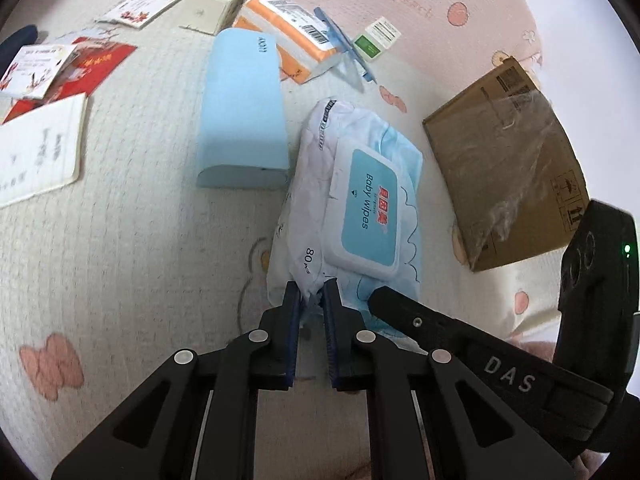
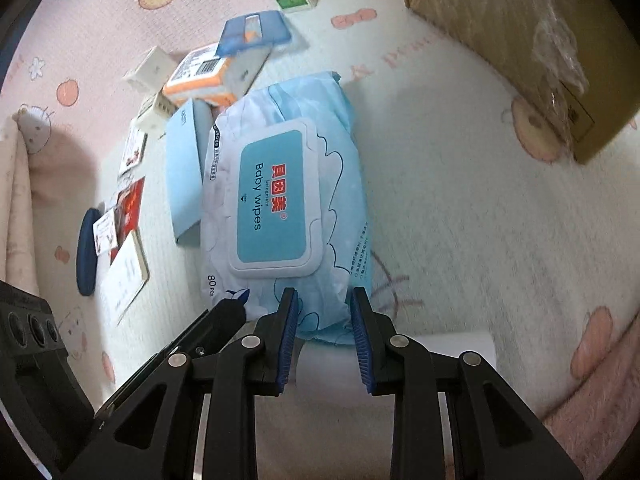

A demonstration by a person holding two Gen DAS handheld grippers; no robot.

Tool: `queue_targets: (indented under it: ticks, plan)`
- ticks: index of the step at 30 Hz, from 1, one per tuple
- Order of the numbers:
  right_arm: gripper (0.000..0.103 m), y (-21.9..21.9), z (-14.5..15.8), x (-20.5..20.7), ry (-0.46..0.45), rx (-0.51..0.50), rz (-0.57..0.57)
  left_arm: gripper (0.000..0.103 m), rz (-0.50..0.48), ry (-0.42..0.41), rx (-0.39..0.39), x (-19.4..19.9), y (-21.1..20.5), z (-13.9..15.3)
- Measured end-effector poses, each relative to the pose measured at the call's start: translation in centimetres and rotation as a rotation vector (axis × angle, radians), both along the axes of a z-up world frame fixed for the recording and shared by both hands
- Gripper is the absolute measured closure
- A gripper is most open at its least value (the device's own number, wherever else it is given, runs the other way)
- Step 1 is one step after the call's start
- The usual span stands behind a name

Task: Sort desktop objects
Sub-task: 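Close both grippers on the baby-wipes pack, then lift the baby-wipes pack toward the cardboard carton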

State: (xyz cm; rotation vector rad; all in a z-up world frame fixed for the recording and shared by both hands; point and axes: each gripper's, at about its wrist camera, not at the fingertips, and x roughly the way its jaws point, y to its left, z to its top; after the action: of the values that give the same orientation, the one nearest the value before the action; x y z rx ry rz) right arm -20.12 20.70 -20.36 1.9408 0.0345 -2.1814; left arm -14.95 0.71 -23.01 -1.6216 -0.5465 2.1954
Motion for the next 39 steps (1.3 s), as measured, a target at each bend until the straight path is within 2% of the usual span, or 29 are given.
queue_targets:
  ticks: [5,7,8,9,10,12,17,23,32,36,39]
  plan:
    - [0.078,1.2,0.6,-0.1,-0.035,-0.117,-0.037,0.089,0.063,0.007,0.022,-0.1,-1.5,0.8]
    - [0.078,1.6,1.3,-0.4,-0.017,-0.142,-0.058,0.086,0.076,0.031,0.017,-0.4,-1.9,1.6]
    - [0.078,1.9,1.6,-0.6,-0.003,-0.16,-0.067,0.081,0.076,0.031,0.025,-0.7,-2.0,1.7]
    - [0.076,2.1,2.0,-1.1,0.014,-0.174,-0.073,0.072,0.075,0.023,0.04,-1.1,-2.2,1.8]
    - [0.074,2.3,2.3,-1.5,0.026,-0.179,-0.077,0.068,0.075,0.014,0.052,-1.5,-2.3,1.7]
    - [0.061,2.5,2.5,-2.3,0.032,-0.196,-0.086,0.066,0.078,-0.007,0.066,-2.1,-2.5,1.3]
    - [0.06,2.5,1.4,-3.8,0.012,-0.198,-0.103,0.061,0.049,-0.074,0.123,-3.6,-2.2,-0.2]
    - [0.059,1.7,-0.9,-4.9,-0.04,-0.19,-0.092,0.06,0.019,-0.081,0.125,-4.8,-0.9,-0.6]
    - [0.053,1.7,-2.4,-6.0,-0.068,-0.259,-0.107,0.06,-0.02,-0.087,0.122,-6.3,0.2,-1.0]
    - [0.045,2.0,-3.1,-6.4,-0.105,-0.281,-0.127,0.06,-0.041,-0.074,0.1,-6.3,0.5,-0.8]
    - [0.044,2.2,-3.1,-6.4,-0.114,-0.294,-0.131,0.061,-0.057,-0.061,0.073,-6.2,0.8,-0.6]
